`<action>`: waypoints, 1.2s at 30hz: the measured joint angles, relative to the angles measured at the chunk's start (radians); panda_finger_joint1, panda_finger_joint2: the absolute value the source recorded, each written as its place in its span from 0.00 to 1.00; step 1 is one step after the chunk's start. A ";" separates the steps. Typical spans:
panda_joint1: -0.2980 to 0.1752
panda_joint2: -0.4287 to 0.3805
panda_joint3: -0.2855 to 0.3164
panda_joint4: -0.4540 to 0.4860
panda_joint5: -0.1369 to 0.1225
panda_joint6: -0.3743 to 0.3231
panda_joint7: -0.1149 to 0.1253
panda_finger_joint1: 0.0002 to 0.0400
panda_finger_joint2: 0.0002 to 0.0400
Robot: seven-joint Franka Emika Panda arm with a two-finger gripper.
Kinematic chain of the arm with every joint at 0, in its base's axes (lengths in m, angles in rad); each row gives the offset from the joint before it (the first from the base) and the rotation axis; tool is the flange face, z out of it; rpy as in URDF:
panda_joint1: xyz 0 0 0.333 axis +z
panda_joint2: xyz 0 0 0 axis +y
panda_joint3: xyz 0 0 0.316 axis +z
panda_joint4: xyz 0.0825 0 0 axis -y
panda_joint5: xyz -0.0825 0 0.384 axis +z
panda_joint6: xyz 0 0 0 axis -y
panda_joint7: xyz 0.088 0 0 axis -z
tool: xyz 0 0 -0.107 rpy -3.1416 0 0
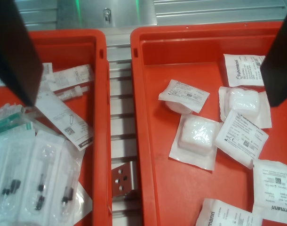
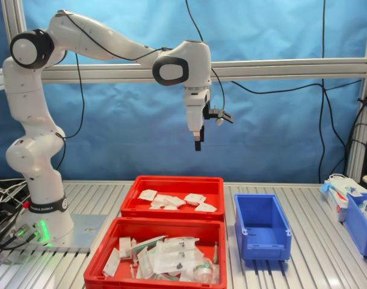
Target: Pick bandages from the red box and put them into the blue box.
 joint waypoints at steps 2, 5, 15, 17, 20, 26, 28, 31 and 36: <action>0.000 0.000 0.000 0.000 0.000 0.000 0.000 1.00 1.00; 0.000 0.000 0.000 0.000 0.000 0.000 0.000 1.00 1.00; 0.000 0.000 0.000 0.000 0.000 0.000 0.000 1.00 1.00; 0.000 0.000 0.000 0.000 0.000 0.000 0.000 1.00 1.00; 0.000 0.000 0.000 0.000 0.000 0.000 0.000 1.00 1.00; 0.000 0.000 0.000 0.000 0.000 0.000 0.000 1.00 1.00; 0.000 0.000 0.000 0.000 0.000 0.000 0.000 1.00 1.00; 0.000 0.000 0.000 -0.002 0.000 0.000 0.000 1.00 1.00; 0.000 0.000 0.000 -0.015 0.000 0.001 0.000 1.00 1.00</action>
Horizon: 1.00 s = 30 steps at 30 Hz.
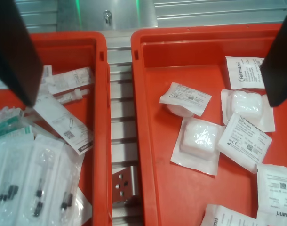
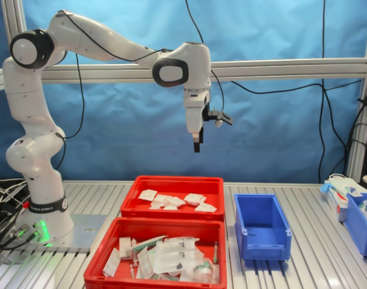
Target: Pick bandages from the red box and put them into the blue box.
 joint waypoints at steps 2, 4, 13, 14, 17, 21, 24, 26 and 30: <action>0.000 0.000 0.000 -0.013 0.000 0.003 0.000 1.00 1.00; 0.000 0.000 0.000 -0.024 0.000 0.006 0.000 1.00 1.00; 0.000 0.000 0.000 -0.098 0.000 0.049 0.000 1.00 1.00; 0.000 0.000 0.000 -0.114 0.000 0.059 0.000 1.00 1.00; 0.000 0.000 0.000 -0.135 0.000 0.069 0.000 1.00 1.00; 0.000 0.000 0.000 -0.167 0.000 0.081 0.000 1.00 1.00; 0.000 0.000 -0.001 -0.189 0.000 0.098 0.000 1.00 1.00; 0.000 0.000 -0.004 -0.207 0.000 0.122 0.000 1.00 1.00; 0.000 0.000 -0.008 -0.229 0.000 0.157 0.000 1.00 1.00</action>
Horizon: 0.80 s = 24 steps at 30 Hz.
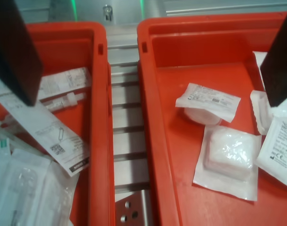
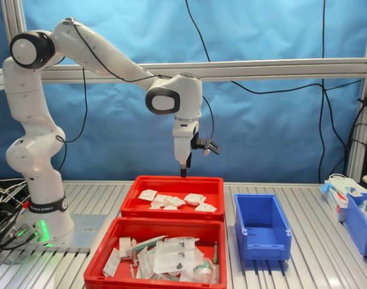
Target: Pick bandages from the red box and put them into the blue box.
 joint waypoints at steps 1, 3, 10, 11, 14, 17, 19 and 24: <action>0.000 0.000 -0.001 -0.005 0.000 0.008 0.000 1.00 1.00; 0.000 0.000 -0.005 -0.026 0.000 0.037 0.000 1.00 1.00; 0.000 0.000 -0.006 -0.068 0.000 0.099 0.000 1.00 1.00; 0.000 0.001 -0.006 -0.071 0.000 0.108 0.000 1.00 1.00; 0.001 0.004 -0.006 -0.079 0.000 0.134 0.000 1.00 1.00; 0.005 0.015 -0.006 -0.082 0.000 0.160 0.000 1.00 1.00; 0.009 0.021 -0.006 -0.083 0.000 0.168 0.000 1.00 1.00; 0.031 0.047 -0.006 -0.086 0.000 0.187 0.000 1.00 1.00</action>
